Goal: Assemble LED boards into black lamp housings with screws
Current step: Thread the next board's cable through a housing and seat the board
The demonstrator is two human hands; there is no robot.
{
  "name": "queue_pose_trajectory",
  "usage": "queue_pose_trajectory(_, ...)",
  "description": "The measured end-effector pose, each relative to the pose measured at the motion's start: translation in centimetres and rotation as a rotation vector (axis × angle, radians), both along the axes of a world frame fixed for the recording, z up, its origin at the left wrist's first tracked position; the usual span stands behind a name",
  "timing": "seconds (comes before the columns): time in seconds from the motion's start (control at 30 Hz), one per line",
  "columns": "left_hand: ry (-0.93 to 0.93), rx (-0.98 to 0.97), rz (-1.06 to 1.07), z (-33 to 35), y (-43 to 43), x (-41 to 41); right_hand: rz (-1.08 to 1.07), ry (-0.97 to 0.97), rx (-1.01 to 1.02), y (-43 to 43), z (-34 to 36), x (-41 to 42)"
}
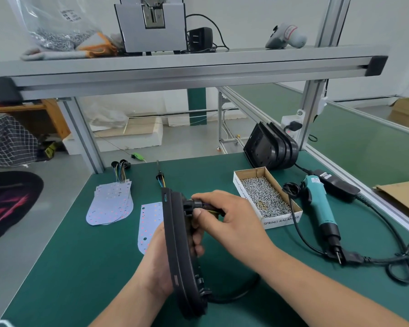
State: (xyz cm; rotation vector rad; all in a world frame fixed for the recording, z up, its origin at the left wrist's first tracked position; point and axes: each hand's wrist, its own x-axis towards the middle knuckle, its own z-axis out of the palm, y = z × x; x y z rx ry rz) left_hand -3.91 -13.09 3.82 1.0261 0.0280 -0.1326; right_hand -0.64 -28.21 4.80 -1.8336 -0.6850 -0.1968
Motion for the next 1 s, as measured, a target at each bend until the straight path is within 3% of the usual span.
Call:
queue_pose_trajectory(0.2,0.016,0.019,0.071,-0.7,-0.1,0.2,-0.163,-0.088,-0.163,0.5,0.7,-0.7)
queue_pose_trajectory(0.33,0.017,0.015,0.073,-1.0,-0.2,0.7,-0.131,-0.127,-0.237,0.6,1.1,-0.8)
queue_pose_trajectory(0.53,0.051,-0.086,-0.056,-0.8,0.2,0.5,0.043,0.020,-0.104,-0.2,0.9,-0.5)
queue_pose_trajectory(0.83,0.102,-0.031,-0.097,-0.8,0.1,0.6,0.221,0.203,0.139,-1.2,0.8,0.2)
queue_pose_trajectory(1.0,0.044,-0.059,-0.015,-1.9,0.9,1.0,0.062,0.039,-0.190,-1.6,0.6,1.5)
